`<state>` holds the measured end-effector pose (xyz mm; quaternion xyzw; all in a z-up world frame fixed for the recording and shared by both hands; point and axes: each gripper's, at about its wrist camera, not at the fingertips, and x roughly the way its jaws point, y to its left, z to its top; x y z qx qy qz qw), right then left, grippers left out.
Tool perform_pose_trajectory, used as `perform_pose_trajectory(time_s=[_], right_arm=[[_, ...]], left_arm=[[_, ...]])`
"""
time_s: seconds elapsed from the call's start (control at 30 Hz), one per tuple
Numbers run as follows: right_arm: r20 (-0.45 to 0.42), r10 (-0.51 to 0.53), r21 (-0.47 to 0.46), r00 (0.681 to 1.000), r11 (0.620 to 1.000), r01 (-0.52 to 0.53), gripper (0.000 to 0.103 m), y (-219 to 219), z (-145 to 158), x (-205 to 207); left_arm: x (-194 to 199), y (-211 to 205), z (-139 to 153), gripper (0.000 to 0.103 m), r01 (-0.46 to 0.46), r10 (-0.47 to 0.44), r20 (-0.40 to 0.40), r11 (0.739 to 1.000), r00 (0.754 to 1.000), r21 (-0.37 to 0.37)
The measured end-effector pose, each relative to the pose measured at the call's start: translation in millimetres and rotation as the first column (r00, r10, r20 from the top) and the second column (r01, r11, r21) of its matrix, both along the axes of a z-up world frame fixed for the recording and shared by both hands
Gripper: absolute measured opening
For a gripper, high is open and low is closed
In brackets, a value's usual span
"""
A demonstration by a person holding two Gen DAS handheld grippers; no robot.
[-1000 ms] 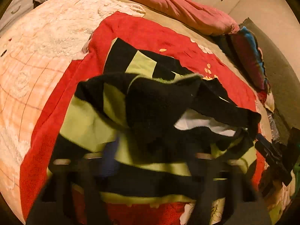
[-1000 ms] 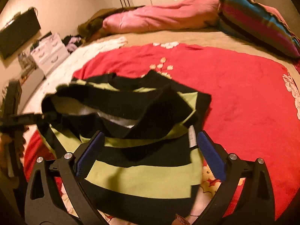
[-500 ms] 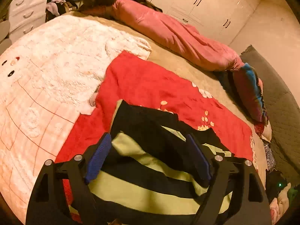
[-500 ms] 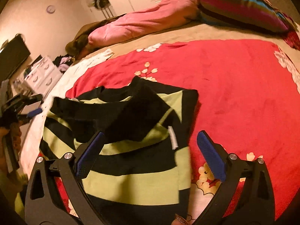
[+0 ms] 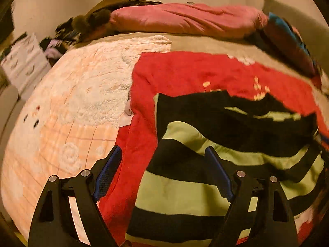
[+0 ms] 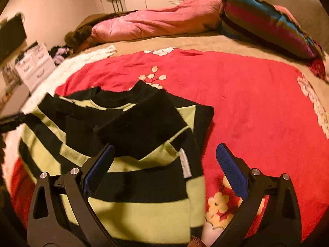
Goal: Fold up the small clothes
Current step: 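Open both tools and withdraw from the folded sweater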
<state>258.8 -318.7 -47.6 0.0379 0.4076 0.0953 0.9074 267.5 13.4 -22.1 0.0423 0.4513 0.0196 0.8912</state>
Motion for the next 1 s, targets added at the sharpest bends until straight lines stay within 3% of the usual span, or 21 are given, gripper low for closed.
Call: perform_pose_trajectory(time_s=[0.1, 0.13, 0.17, 0.27, 0.33, 0.4, 0.47, 0.5, 0.53, 0.7, 1.0], right_arm=[[-0.004, 0.025, -0.035, 1.0, 0.999, -0.026, 0.092, 9, -9, 5], [-0.01, 0.025, -0.044, 1.0, 0.999, -0.025, 0.074, 10, -12, 7], [-0.027, 0.03, -0.03, 0.999, 0.999, -0.031, 0.049, 10, -16, 11], [-0.052, 0.007, 0.081, 0.999, 0.997, -0.003, 0.025, -2, -16, 18], [-0.022, -0.023, 0.149, 0.999, 0.988, 0.026, 0.02, -10, -8, 15], [0.007, -0.066, 0.225, 0.998, 0.972, 0.062, 0.025, -19, 0, 14], [0.023, -0.112, 0.145, 0.993, 0.984, 0.108, 0.06, -16, -1, 14], [0.009, -0.12, 0.106, 0.993, 0.987, 0.118, 0.064, -15, -4, 15], [-0.021, -0.134, 0.066, 0.991, 0.989, 0.135, 0.064, -14, -9, 16], [-0.026, -0.171, 0.188, 0.985, 0.967, 0.173, 0.068, -37, 0, 13], [-0.051, -0.158, 0.167, 0.986, 0.972, 0.165, 0.07, -51, -1, 15]], left_arm=[[4, -4, -6, 0.082, 0.025, -0.024, -0.023, 0.999, 0.999, 0.025], [6, -4, -7, 0.082, 0.029, -0.029, -0.031, 0.999, 0.999, 0.015], [6, -3, -8, 0.082, 0.026, -0.026, -0.035, 1.0, 0.999, 0.004], [6, 1, -8, 0.082, 0.015, -0.017, -0.036, 0.999, 0.999, -0.033], [6, 3, -8, 0.082, 0.008, -0.009, -0.037, 0.999, 0.999, -0.036], [7, 5, -9, 0.082, 0.003, -0.005, -0.043, 0.999, 0.999, -0.041], [9, 6, -11, 0.082, -0.004, 0.002, -0.048, 0.999, 0.999, -0.044], [10, 6, -12, 0.082, -0.008, 0.005, -0.05, 0.999, 0.999, -0.047], [11, 7, -13, 0.082, -0.011, 0.008, -0.051, 0.999, 0.999, -0.049], [13, 8, -19, 0.082, -0.027, 0.024, -0.06, 0.998, 0.998, -0.049], [18, -13, -26, 0.082, 0.028, -0.029, -0.057, 0.999, 0.998, -0.018]])
